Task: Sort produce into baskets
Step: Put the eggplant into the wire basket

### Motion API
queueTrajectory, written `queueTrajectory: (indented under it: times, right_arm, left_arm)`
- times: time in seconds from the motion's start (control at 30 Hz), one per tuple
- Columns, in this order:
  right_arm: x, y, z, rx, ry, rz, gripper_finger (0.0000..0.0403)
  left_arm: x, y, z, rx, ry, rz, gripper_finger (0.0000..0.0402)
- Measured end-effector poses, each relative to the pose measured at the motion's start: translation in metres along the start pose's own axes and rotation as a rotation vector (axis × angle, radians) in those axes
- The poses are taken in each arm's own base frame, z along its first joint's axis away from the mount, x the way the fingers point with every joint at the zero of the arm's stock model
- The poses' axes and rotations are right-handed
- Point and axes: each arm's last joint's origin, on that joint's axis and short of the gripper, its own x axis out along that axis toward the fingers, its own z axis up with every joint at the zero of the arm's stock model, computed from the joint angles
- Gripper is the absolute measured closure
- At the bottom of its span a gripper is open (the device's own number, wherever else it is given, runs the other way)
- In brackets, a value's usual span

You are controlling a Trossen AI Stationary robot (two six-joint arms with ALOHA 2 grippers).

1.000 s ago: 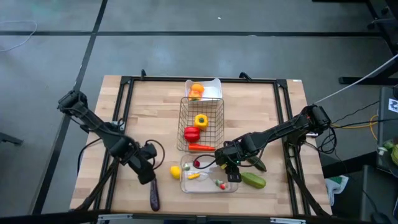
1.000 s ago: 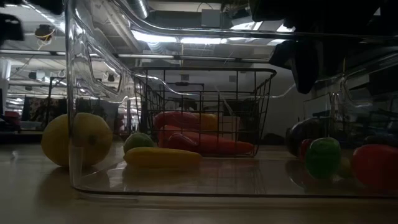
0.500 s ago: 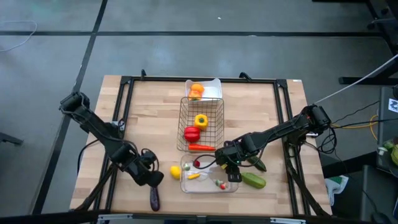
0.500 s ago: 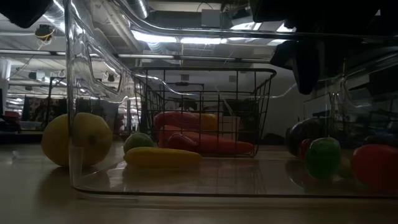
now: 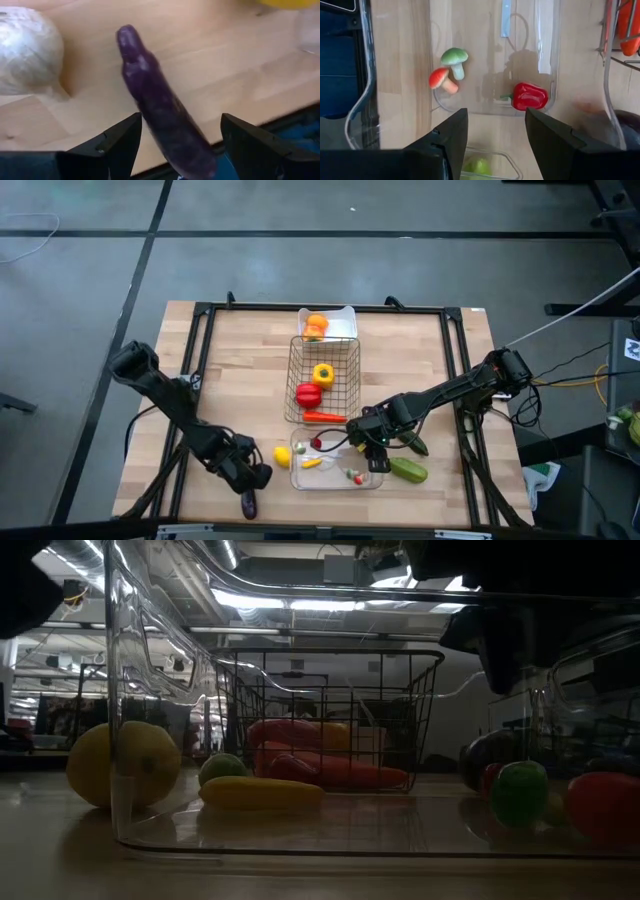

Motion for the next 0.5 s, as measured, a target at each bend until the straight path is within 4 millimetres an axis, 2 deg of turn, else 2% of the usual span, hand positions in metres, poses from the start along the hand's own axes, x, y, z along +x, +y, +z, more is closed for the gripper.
queueTrajectory:
  times: [0.5]
  right_arm:
    - [0.0,0.0,-0.001,0.003,0.016,0.003,0.0205]
  left_arm:
    - [0.03,0.005,0.002,-0.021,-0.019,0.12,0.0137]
